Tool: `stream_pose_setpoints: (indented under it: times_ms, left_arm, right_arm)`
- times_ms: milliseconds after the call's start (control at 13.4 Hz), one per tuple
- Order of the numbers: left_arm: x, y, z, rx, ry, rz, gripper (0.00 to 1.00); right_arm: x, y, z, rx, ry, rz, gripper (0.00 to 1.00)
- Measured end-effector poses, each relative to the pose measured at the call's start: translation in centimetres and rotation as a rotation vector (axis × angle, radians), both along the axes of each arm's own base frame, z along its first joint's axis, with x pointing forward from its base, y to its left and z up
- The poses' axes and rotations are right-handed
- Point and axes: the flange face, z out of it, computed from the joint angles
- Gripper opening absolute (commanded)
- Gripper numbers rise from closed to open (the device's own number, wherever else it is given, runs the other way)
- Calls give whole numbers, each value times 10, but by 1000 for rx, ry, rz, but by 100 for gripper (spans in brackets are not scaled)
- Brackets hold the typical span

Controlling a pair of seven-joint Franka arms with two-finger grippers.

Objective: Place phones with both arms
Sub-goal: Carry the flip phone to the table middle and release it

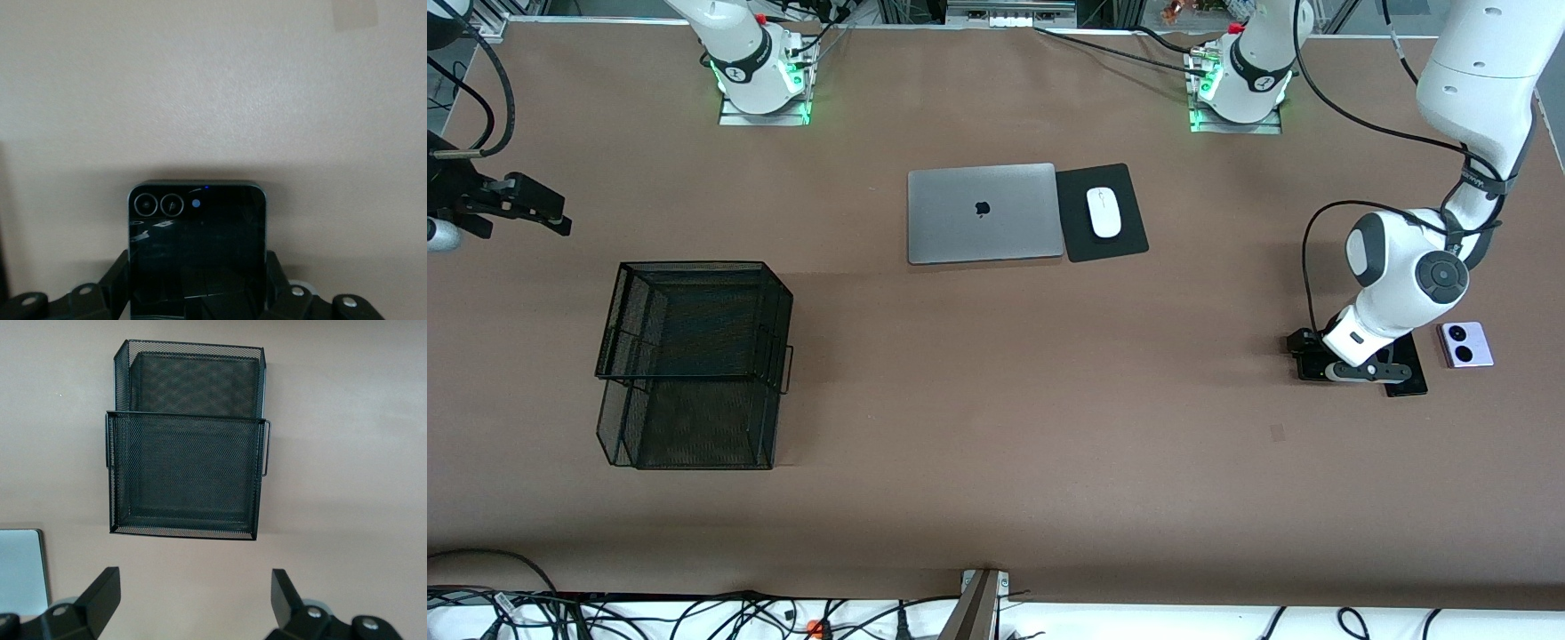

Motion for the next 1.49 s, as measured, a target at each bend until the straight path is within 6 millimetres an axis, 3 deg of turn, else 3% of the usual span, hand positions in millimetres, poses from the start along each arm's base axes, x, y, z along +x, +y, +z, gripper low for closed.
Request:
stream_pose_setpoints:
  times_ms: [223,372,670,893,1042,1265,1488]
  left_arm:
    - [1,-6,0,-7,18,-8,27]
    - [12,-19,18,-17,67,-29,26]
    - [49,-70,107,-36,211,-103,22]
    - [68,-147,176,-52,230,-175,22]
    - [66,-211,196,-52,211,-243,23]
    - [48,-329,188,-51,210,-310,24]
    - [28,-441,157,-71,193,-243,25]
  right_arm:
    - [0,0,0,0,0,0,100]
    - [0,0,0,0,0,0,100]
    - [0,0,0,0,0,0,100]
    - [0,0,0,0,0,0,100]
    - [0,0,0,0,0,0,100]
    - [0,0,0,0,0,0,100]
    - [0,0,0,0,-1,0,100]
